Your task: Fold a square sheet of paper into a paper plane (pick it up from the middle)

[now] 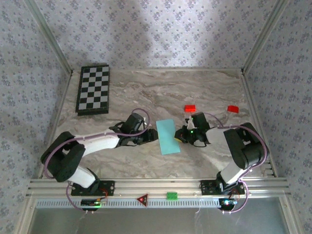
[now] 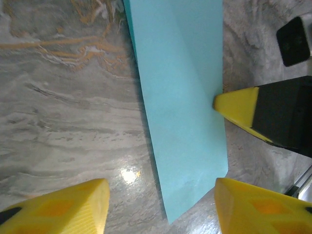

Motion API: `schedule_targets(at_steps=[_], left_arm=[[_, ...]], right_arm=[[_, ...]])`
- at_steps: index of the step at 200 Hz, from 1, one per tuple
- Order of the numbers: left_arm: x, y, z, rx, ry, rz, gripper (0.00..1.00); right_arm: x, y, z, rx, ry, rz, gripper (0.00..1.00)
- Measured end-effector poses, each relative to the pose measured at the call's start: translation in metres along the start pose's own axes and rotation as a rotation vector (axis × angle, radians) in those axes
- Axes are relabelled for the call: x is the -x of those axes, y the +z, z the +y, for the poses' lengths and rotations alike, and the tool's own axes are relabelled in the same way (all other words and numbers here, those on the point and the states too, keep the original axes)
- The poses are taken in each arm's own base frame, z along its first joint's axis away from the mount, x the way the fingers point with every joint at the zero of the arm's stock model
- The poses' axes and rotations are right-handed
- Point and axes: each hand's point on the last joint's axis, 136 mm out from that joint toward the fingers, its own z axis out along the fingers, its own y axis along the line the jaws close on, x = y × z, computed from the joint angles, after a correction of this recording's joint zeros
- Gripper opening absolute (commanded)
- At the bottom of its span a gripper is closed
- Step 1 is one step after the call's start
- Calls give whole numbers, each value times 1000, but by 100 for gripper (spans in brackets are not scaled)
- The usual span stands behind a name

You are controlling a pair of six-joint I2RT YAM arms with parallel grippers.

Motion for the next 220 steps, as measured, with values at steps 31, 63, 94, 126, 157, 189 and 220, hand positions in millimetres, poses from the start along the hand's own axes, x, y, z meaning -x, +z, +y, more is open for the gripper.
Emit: schedule_targets(at_steps=[31, 63, 94, 126, 157, 189, 220], left_arm=[[-3, 18, -3, 6, -6, 36, 49], [-5, 34, -8, 1, -9, 59, 45], [-7, 42, -7, -5, -18, 73, 45], [-8, 45, -8, -14, -25, 81, 42], [-8, 48, -10, -27, -30, 85, 39], [-8, 50, -13, -47, -33, 88, 37], [-5, 50, -18, -67, -36, 79, 34]], right_arm=[[1, 0, 1, 19, 19, -20, 11], [1, 0, 1, 22, 29, -25, 11], [1, 0, 1, 22, 31, -26, 11], [1, 0, 1, 22, 31, -26, 11], [1, 0, 1, 21, 30, -26, 11], [1, 0, 1, 21, 30, -27, 11], [1, -1, 1, 17, 29, -30, 11]])
